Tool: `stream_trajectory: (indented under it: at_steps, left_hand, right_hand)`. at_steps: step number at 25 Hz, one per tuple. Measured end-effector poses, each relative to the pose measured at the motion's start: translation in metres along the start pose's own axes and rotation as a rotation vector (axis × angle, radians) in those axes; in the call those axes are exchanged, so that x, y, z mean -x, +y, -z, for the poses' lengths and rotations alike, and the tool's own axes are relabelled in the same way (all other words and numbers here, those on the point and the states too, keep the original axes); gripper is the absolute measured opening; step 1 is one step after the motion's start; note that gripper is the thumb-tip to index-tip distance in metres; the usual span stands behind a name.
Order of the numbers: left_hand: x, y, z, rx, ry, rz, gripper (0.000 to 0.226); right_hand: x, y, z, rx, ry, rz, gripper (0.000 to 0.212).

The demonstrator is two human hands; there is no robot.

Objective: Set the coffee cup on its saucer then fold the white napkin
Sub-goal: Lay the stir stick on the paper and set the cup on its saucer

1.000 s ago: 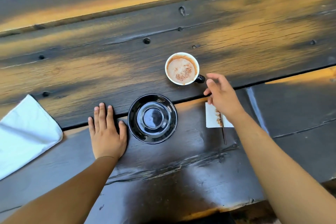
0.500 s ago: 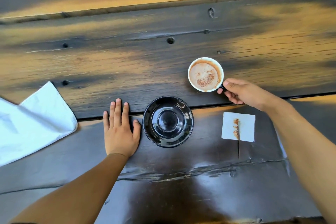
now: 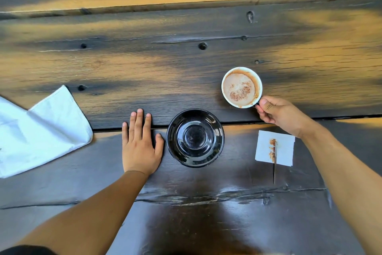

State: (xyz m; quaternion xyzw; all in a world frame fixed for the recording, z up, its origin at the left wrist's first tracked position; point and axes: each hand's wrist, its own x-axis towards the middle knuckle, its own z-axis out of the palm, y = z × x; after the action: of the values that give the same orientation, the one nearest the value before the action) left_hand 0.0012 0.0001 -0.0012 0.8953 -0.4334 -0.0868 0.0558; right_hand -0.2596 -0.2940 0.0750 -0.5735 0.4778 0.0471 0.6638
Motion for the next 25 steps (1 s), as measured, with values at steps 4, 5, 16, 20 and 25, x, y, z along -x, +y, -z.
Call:
stream_trajectory:
  at_steps: [4,5,16,20,25]
  left_hand:
    - [0.0,-0.001,0.0,0.009,-0.001,-0.002,0.068]
    - [0.0,-0.001,0.0,0.01,-0.002,-0.001,0.067]
    - [0.001,-0.002,0.002,0.019,-0.023,-0.007,0.067]
    - [0.0,-0.002,0.002,0.028,-0.023,-0.005,0.067]
    - [0.0,-0.002,0.001,0.048,-0.01,-0.006,0.067]
  right_hand:
    - [0.014,-0.004,-0.007,0.003,-0.032,0.061,0.035]
    - [0.018,-0.006,-0.01,0.022,-0.046,0.076,0.036]
    - [0.039,0.008,-0.059,0.177,-0.258,0.107,0.041]
    - [0.036,0.016,-0.072,0.288,-0.312,0.129,0.04]
    - [0.03,0.013,-0.081,0.394,-0.35,0.157,0.04]
